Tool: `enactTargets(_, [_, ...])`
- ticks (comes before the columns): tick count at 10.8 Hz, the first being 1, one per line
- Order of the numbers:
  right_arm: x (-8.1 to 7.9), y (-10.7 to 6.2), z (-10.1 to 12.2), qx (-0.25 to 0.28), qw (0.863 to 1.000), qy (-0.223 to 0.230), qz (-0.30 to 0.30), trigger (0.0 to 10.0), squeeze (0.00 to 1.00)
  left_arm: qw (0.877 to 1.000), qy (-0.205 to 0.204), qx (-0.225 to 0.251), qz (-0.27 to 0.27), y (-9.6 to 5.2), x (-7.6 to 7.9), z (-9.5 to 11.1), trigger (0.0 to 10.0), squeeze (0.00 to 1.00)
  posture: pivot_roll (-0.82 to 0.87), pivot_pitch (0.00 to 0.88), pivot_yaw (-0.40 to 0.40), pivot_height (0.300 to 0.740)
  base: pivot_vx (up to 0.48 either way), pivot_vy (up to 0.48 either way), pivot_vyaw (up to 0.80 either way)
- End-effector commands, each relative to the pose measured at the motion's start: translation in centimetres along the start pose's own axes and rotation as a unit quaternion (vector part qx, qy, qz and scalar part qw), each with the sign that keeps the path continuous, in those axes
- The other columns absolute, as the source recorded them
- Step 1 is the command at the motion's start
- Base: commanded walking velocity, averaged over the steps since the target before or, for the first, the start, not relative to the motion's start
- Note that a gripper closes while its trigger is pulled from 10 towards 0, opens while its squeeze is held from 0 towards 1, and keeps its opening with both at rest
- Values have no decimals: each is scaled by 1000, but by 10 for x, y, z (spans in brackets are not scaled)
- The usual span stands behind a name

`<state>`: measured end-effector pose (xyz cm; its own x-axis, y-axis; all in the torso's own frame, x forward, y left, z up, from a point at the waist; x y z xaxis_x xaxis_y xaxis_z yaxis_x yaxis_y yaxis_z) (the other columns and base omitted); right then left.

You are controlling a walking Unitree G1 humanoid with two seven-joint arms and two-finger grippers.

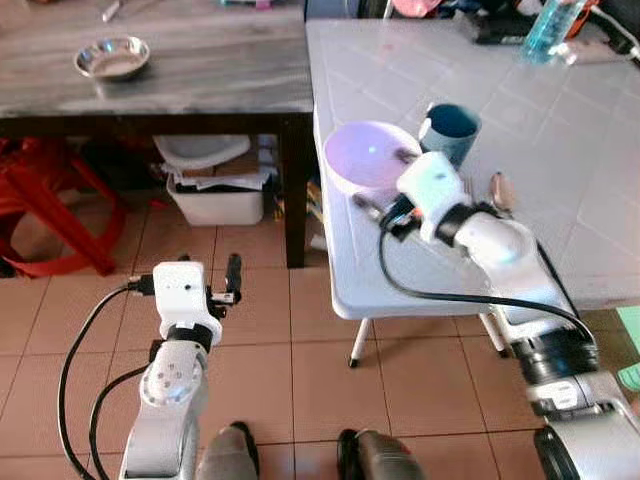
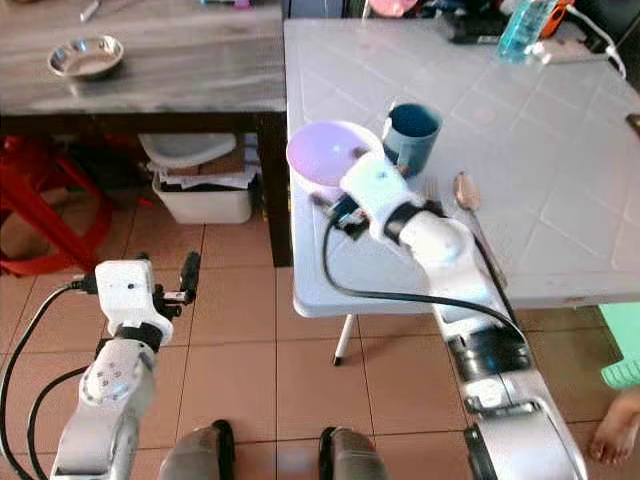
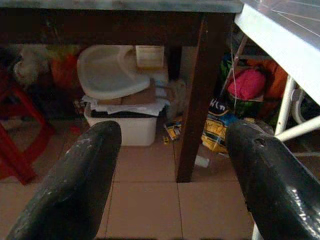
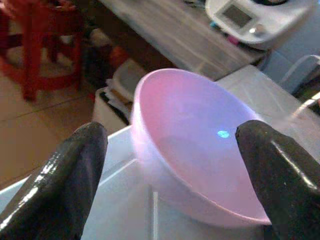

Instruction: Setting the table

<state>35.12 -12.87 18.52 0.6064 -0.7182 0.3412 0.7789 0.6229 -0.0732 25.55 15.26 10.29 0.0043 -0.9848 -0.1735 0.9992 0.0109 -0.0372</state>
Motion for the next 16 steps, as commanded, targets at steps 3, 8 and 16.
enactTargets(3, [-2, 8, 0, -22, 997, -20, 66, 10000, 0, 1000, -4, -5, -3, -2, 0, 3, 10000, 0, -20, 224, -21, 740, 0, 0, 0])
enactTargets(8, [9, 18, -2, -63, 990, -71, 105, 10000, 0, 1000, 3, -11, -20, -3, 3, 0, 10000, 0, -19, 230, -31, 740, 0, 0, 0])
enactTargets(16, [47, 19, -8, -150, 973, -162, 71, 0, 0, 1000, 9, -16, -25, -1, 2, -1, 10000, 0, -17, 225, -30, 740, 0, 0, 0])
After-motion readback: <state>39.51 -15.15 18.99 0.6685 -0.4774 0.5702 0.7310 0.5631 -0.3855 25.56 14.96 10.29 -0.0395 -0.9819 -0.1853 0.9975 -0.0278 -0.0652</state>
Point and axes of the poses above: a point about 5 cm out from each wrist's last joint towards the gripper, its own y axis pointing out of the wrist towards the gripper, its own z axis along the axis of the wrist's last joint, x = y × z, the point moved 1 cm from there along y, pointing out of the wrist towards the gripper, and after that the axes turned 11 degrees about y, right-handed, at the moved point
